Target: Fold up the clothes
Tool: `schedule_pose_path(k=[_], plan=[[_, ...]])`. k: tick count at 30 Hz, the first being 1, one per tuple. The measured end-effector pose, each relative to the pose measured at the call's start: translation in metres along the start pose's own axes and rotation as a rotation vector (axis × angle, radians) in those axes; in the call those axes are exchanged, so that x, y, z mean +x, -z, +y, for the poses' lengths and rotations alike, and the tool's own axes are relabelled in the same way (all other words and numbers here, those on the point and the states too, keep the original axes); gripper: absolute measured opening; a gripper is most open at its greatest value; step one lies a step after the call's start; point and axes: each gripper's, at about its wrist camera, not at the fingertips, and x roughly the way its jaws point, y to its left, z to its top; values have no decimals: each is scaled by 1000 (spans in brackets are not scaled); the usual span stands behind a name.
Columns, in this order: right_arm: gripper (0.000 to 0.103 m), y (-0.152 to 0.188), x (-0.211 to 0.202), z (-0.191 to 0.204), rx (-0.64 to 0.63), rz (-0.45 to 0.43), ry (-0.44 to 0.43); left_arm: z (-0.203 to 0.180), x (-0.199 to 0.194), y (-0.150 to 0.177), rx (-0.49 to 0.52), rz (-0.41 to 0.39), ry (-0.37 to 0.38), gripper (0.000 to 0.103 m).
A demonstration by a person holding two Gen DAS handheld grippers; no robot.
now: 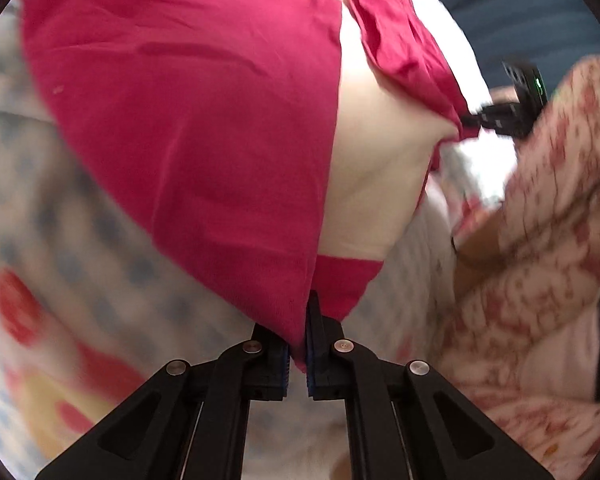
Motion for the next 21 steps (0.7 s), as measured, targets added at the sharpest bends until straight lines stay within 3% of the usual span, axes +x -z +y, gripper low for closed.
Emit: schedule_pose_path(k=[2,5,9,12,16,21], plan=[[5,-2,-6,-7,38,-7,-44,2,-11,-15,-27,-41,42,4],[5,-26,-34,-19,67,-91,-117,8,-47,-40,-47,-150,110,4],[5,-75,-88,-21,-6,-254,-100,9,-98,-83,-11,-299,142,4],[5,-114,-116,-20,-56,-349,-68,17,-124,-114,-54,-415,172,4],[5,-159,-129,-28,-68,-444,12,48,-142,-159,-141,-508,129,4],[6,-233,-107,-46,17,-555,83,96,-149,-232,-269,-522,2,5]])
